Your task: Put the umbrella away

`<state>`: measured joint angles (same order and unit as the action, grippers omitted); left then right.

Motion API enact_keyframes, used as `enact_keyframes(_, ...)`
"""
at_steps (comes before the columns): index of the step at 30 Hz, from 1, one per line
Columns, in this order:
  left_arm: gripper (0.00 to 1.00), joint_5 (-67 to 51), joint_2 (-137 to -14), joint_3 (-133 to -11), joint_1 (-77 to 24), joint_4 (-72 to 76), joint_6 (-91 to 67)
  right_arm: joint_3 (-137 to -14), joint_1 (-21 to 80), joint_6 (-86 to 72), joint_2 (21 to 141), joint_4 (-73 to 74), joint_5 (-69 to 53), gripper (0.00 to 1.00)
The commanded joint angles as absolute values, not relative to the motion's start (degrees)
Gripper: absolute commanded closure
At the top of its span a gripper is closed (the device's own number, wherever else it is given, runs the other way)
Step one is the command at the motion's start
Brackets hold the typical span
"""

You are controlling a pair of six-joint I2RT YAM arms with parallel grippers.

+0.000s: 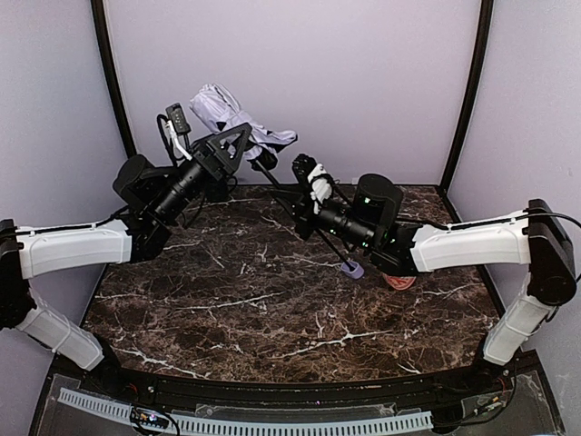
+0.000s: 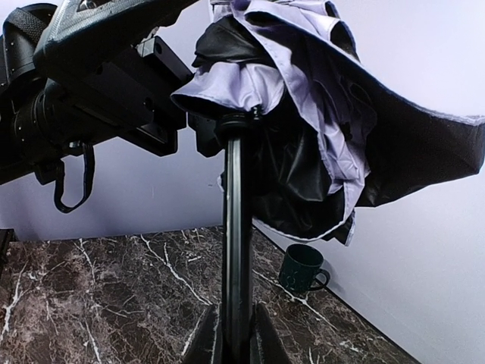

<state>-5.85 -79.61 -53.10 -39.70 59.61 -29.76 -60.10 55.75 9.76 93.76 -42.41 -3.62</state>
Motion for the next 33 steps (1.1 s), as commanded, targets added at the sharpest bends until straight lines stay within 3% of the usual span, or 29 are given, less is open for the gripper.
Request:
enact_keyframes(1, 0.06, -9.60, -78.87, -54.40, -39.13, 62.63, -28.35, -61.36, 56.25, 11.96, 93.06, -47.02, -3.80, 1.00)
enact_keyframes(9, 0.54, -13.71, -77.61, -51.84, -38.20, 64.78, -28.06, -61.63, 56.21, 14.50, 93.61, -43.53, -6.83, 1.00)
enact_keyframes(13, 0.69, -16.16, -77.07, -50.84, -37.89, 64.47, -27.91, -61.39, 56.17, 15.46, 94.03, -42.00, -8.60, 1.00)
enact_keyframes(14, 0.74, -16.97, -76.77, -50.55, -37.95, 64.09, -27.29, -61.32, 56.16, 15.76, 93.98, -41.44, -9.18, 0.96)
enact_keyframes(17, 0.81, -18.21, -75.49, -49.74, -37.93, 61.35, -24.64, -59.73, 56.11, 15.48, 93.15, -41.30, -9.73, 0.47)
enact_keyframes(20, 0.94, -19.37, -74.01, -49.87, -37.89, 56.78, -19.08, -56.54, 55.83, 15.51, 91.78, -41.11, -10.32, 0.03)
enact_keyframes(22, 1.00, -19.68, -72.78, -51.09, -37.90, 51.38, -14.71, -53.76, 55.37, 15.91, 88.47, -40.05, -11.55, 0.00)
enact_keyframes(28, 1.00, -23.32, -71.34, -53.05, -37.97, 39.60, -2.85, -48.04, 49.52, 14.95, 80.39, -27.48, -25.50, 0.00)
enact_keyframes(33, 1.00, -30.38, -71.49, -53.43, -37.93, 35.77, 1.02, -47.73, 44.89, 16.53, 73.09, -15.14, -27.09, 0.00)
